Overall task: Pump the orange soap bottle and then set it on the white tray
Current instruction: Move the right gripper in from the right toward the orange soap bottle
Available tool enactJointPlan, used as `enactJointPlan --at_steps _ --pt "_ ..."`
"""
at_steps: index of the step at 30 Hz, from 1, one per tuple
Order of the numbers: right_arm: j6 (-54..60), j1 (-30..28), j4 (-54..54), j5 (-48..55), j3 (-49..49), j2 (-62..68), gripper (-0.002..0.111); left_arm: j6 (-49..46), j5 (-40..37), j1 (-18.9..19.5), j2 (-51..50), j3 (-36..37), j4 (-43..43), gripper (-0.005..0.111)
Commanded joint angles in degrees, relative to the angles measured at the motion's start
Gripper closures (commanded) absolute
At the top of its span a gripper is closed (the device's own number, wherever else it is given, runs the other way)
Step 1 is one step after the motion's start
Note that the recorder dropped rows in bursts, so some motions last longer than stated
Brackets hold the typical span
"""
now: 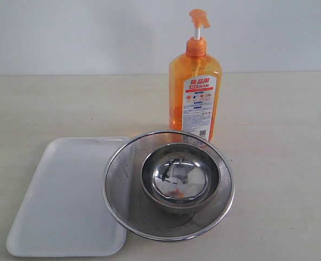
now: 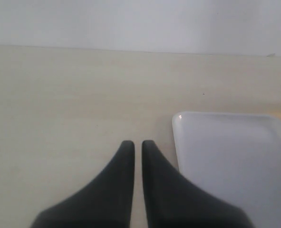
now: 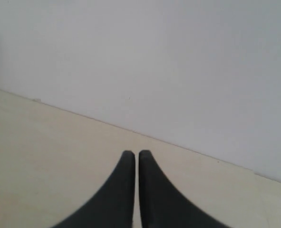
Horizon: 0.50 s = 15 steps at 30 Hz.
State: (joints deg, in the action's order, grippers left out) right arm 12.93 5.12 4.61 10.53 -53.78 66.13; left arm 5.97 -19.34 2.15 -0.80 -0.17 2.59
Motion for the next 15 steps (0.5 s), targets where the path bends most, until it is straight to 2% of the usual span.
enactJointPlan --at_steps 1,7,15 --pt "7.49 0.17 0.42 4.48 -3.99 2.88 0.109 0.09 0.57 -0.34 -0.13 0.17 0.19 0.102" --pt "18.13 0.17 -1.63 12.02 -9.23 7.81 0.109 0.09 0.57 -0.34 -0.13 0.17 0.19 0.102" --pt "33.68 0.17 -12.52 19.13 -15.6 14.97 0.109 0.09 0.57 -0.34 -0.13 0.17 0.19 0.102"
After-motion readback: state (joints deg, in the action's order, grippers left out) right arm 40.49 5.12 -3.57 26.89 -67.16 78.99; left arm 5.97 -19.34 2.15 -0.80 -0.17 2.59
